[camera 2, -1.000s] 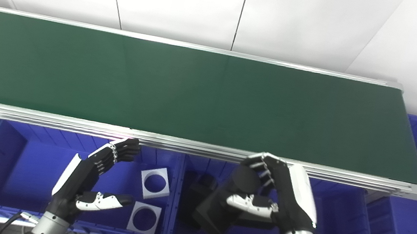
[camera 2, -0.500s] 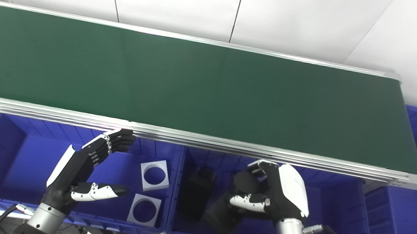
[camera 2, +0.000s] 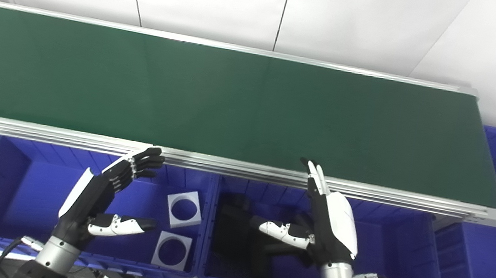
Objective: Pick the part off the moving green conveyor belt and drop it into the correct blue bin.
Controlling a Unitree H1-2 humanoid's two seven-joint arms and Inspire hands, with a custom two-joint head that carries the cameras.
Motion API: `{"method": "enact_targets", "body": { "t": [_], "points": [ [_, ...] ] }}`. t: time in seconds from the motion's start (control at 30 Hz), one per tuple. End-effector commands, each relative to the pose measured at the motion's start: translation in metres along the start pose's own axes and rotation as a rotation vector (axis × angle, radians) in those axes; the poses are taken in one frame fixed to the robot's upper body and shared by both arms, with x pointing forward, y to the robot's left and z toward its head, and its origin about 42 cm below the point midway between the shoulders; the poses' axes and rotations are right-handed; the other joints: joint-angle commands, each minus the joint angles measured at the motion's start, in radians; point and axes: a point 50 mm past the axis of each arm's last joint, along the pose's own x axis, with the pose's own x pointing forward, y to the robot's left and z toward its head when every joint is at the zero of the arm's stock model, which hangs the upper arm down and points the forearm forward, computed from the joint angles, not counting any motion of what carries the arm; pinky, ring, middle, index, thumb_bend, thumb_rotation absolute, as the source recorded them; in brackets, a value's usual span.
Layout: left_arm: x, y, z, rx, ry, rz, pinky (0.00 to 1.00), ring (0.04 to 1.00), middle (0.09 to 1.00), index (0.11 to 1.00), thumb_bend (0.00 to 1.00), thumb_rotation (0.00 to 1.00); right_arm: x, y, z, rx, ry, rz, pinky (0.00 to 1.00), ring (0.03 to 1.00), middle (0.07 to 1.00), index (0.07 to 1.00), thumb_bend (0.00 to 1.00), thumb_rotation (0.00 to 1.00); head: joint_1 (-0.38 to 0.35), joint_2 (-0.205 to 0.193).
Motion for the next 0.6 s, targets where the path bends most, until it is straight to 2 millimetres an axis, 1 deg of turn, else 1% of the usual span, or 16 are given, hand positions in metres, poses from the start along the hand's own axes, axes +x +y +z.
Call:
{"method": "enact_targets", "body": {
  "t": [0.0, 0.03, 0.1, 0.13, 0.2, 0.27, 0.4, 0.57],
  "points": [
    [0.007, 0.001, 0.01, 0.013, -0.047, -0.008, 0.76, 0.816, 0.826, 0.837, 0.83, 0.38, -0.005, -0.004, 0.01, 0.039, -0.11, -0.037, 0.86, 0.973, 0.999, 0.997, 0.8, 0.4, 0.0, 0.002],
    [0.006, 0.001, 0.009, 0.013, -0.044, -0.008, 0.76, 0.817, 0.828, 0.837, 0.83, 0.38, -0.008, -0.003, 0.011, 0.086, -0.126, -0.033, 0.87, 0.972, 0.999, 0.999, 0.81, 0.42, 0.003, 0.003],
    [0.005, 0.002, 0.008, 0.009, -0.041, -0.006, 0.76, 0.817, 0.827, 0.838, 0.83, 0.39, -0.013, -0.001, 0.012, 0.163, -0.154, -0.022, 0.84, 0.944, 0.986, 1.0, 0.84, 0.44, 0.004, 0.004],
    [0.004, 0.002, 0.007, 0.006, -0.041, -0.006, 0.76, 0.817, 0.824, 0.837, 0.83, 0.37, -0.015, 0.0, 0.012, 0.192, -0.167, -0.016, 0.82, 0.921, 0.972, 0.992, 0.84, 0.44, 0.004, 0.004],
    [0.003, 0.003, 0.006, 0.003, -0.045, -0.003, 0.76, 0.813, 0.819, 0.836, 0.82, 0.36, -0.02, 0.003, 0.013, 0.283, -0.191, 0.018, 0.8, 0.919, 0.967, 0.991, 0.85, 0.43, 0.003, 0.004],
    [0.002, 0.004, 0.005, 0.003, -0.046, -0.005, 0.76, 0.813, 0.819, 0.836, 0.82, 0.36, -0.023, 0.007, 0.013, 0.369, -0.219, 0.047, 0.8, 0.91, 0.957, 0.988, 0.86, 0.42, 0.002, 0.004],
    [0.001, 0.007, 0.002, -0.004, -0.047, -0.005, 0.76, 0.811, 0.817, 0.836, 0.82, 0.36, -0.025, 0.011, 0.012, 0.443, -0.236, 0.065, 0.82, 0.886, 0.925, 0.974, 0.89, 0.41, 0.004, 0.004],
    [0.001, 0.008, 0.001, -0.008, -0.043, -0.005, 0.76, 0.81, 0.817, 0.837, 0.83, 0.36, -0.024, 0.014, 0.012, 0.467, -0.242, 0.069, 0.79, 0.843, 0.891, 0.951, 0.89, 0.4, 0.005, 0.004]
  ]
}}
